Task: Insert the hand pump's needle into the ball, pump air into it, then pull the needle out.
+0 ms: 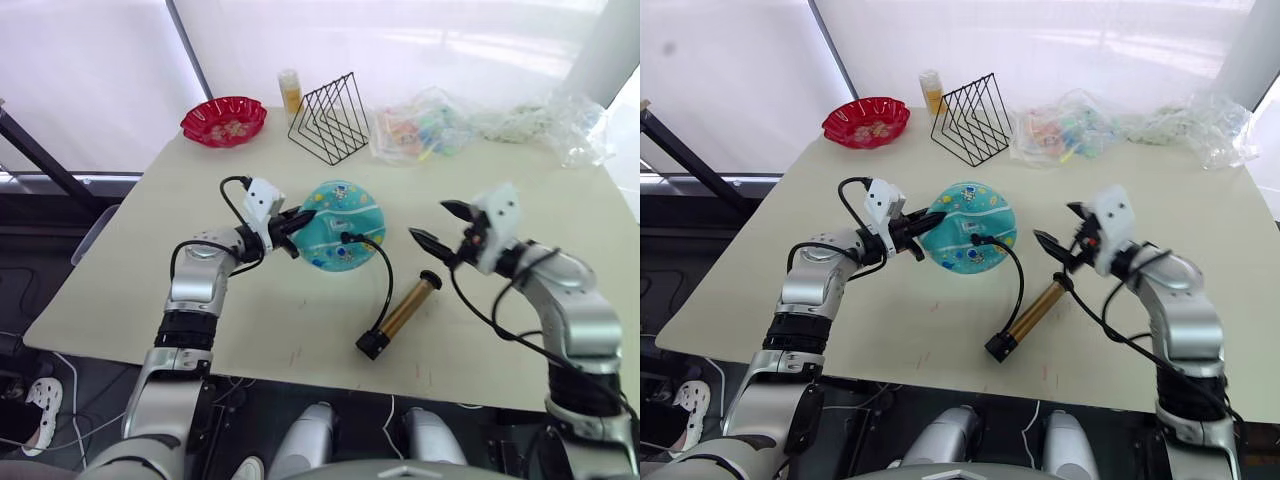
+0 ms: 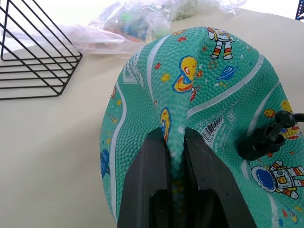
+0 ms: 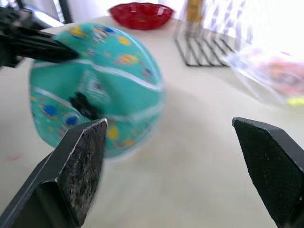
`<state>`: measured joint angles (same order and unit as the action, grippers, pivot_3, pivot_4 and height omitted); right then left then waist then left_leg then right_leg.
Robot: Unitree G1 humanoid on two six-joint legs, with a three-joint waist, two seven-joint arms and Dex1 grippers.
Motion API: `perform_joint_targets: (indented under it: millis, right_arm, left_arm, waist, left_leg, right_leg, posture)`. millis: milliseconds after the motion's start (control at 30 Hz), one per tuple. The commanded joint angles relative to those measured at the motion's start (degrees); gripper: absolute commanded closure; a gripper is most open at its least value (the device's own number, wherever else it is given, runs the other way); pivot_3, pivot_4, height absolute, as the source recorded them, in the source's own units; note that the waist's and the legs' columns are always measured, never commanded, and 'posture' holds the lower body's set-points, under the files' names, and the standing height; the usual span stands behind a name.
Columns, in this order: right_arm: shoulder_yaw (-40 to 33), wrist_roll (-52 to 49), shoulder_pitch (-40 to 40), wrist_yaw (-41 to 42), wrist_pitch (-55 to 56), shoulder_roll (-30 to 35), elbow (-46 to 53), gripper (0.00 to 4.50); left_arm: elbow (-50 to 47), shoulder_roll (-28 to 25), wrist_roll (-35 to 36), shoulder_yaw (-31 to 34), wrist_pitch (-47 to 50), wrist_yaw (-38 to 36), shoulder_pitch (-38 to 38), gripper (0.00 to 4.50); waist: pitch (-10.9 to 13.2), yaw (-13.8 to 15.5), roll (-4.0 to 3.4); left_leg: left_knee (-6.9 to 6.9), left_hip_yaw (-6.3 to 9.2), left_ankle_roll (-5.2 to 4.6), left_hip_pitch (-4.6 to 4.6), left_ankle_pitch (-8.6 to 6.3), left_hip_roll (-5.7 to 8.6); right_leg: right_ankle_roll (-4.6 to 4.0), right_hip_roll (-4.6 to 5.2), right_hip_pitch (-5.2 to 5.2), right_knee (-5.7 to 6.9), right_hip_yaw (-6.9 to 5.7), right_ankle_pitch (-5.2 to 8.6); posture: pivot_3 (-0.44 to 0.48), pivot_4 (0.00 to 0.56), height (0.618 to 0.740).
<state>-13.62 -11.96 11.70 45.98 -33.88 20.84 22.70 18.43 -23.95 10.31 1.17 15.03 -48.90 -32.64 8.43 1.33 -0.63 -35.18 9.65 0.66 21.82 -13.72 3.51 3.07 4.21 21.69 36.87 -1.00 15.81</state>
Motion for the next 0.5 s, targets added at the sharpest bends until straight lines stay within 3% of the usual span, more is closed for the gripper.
perform_joint_targets:
  millis: [33, 400, 433, 500]
  right_arm:
    - [-6.4, -4.4, -5.3, 1.1, 5.7, 1.8, 0.4, 0.06]
    - [-15.3, -11.1, -24.9, 5.8, 24.1, 2.7, -3.7, 0.06]
    - [-16.0, -11.5, -26.8, 6.3, 25.6, 2.8, -4.1, 0.0]
    - [-17.0, -12.9, -29.7, 7.4, 27.9, 2.9, -4.7, 0.0]
  left_arm:
    - [3.7, -0.1, -2.2, -4.3, 2.1, -1.2, 3.2, 4.5]
    - [2.0, -0.6, -0.9, -4.0, 2.5, -2.4, 3.3, 4.5]
    - [2.0, -0.7, -0.6, -3.6, 2.3, -2.5, 3.0, 3.65]
    - [2.0, -0.9, -0.2, -2.8, 2.1, -2.2, 2.7, 2.97]
  waist:
    - [0.1, -0.1, 0.06]
    - [0.3, -0.4, 0.03]
    - [0.3, -0.4, 0.06]
    - [0.3, -0.3, 0.11]
  left_leg:
    - [0.0, 0.03, 0.0, 0.0, 0.0, 0.0]
    - [0.0, -0.48, -0.11, -0.04, -0.05, -0.05]
    - [0.0, -0.55, -0.15, -0.07, -0.07, -0.04]
    - [0.0, -0.54, -0.17, -0.06, -0.09, -0.05]
  right_leg:
    - [0.0, -0.01, -0.01, 0.0, -0.01, 0.01]
    - [0.03, 0.0, 0.0, 0.0, 0.3, 0.01]
    - [0.08, 0.0, 0.0, 0.0, 0.35, 0.03]
    - [0.11, 0.01, 0.0, 0.0, 0.33, 0.05]
  posture:
    - [0.0, 0.15, 0.74]
    - [0.0, 0.15, 0.74]
    - [0.0, 0.15, 0.74]
    - [0.0, 0.15, 0.74]
